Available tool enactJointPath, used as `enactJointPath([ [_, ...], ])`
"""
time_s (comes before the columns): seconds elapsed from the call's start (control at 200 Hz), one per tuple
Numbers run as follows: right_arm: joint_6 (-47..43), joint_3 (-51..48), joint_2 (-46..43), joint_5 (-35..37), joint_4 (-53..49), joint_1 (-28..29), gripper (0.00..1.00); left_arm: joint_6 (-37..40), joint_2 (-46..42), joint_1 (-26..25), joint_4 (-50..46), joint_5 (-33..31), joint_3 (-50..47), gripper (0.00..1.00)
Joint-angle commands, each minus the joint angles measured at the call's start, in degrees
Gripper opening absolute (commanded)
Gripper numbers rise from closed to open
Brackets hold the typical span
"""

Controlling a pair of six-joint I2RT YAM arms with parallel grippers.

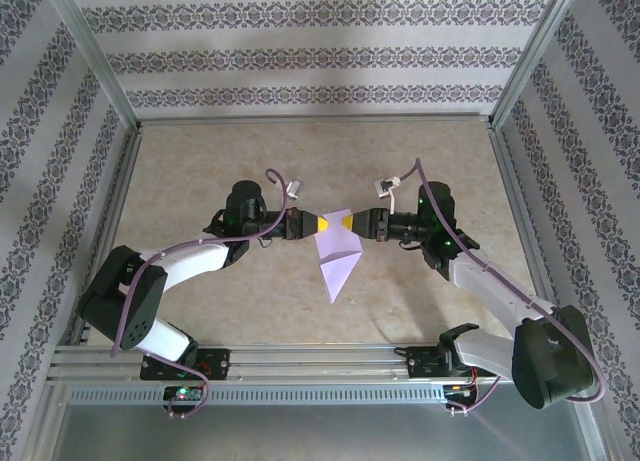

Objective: Fold a paper plane with a square sheet of paper (fold left side to right side)
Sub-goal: Pick up the paper from the center of the table, then place the paper at the center of the table.

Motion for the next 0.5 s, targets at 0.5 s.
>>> enactJointPath([
  [0.5,-8.63,5.88,10.12,14.56,-12.09,3.65,0.00,9.84,-5.78,1.54,-13.58,-6.61,-0.42,0.30],
])
